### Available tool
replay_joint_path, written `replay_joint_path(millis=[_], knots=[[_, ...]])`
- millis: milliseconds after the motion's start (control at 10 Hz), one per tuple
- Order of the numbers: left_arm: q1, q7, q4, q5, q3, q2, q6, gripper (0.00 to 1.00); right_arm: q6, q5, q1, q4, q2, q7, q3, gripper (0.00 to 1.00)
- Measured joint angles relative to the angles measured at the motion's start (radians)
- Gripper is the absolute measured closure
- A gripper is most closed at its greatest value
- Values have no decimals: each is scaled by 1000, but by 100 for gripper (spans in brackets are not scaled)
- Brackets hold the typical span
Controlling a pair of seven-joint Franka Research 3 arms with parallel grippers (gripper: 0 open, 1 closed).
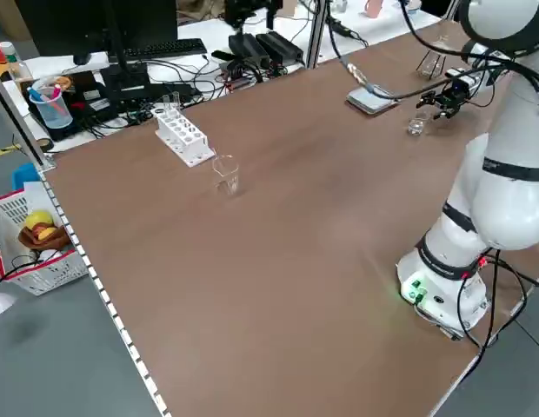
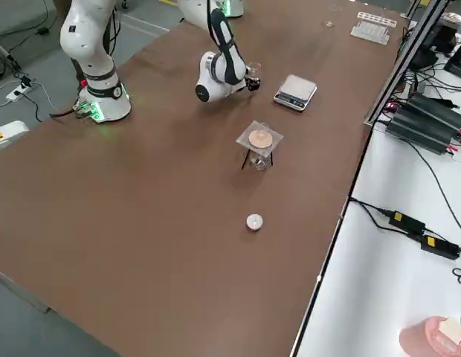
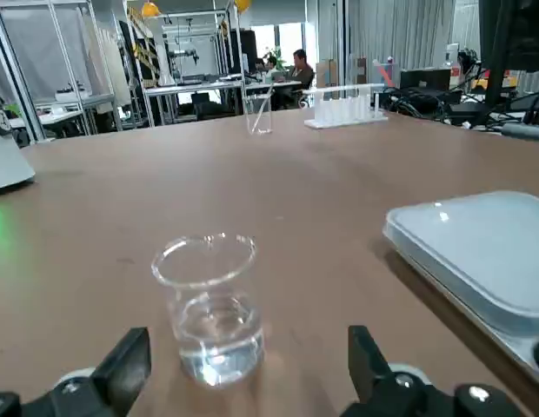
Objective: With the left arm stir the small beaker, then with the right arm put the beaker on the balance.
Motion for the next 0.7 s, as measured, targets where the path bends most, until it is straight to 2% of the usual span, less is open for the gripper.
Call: replay_joint_path(millis=[200, 400, 500, 600, 700], knots=[[-238, -46, 1, 1, 188, -42, -56, 0, 0, 8, 11, 3, 6, 0, 10, 0], [-421, -81, 13, 4, 351, -68, -63, 0, 0, 17, 22, 4, 25, -7, 11, 0], [-487, -82, 19, 5, 425, -76, -70, 0, -1, 20, 28, 4, 33, -7, 12, 0], [-510, -82, 19, 5, 458, -83, -83, 0, -2, 21, 34, 6, 37, -8, 12, 0], [-512, -82, 19, 5, 464, -87, -92, 0, -2, 25, 40, 7, 37, -11, 12, 0]])
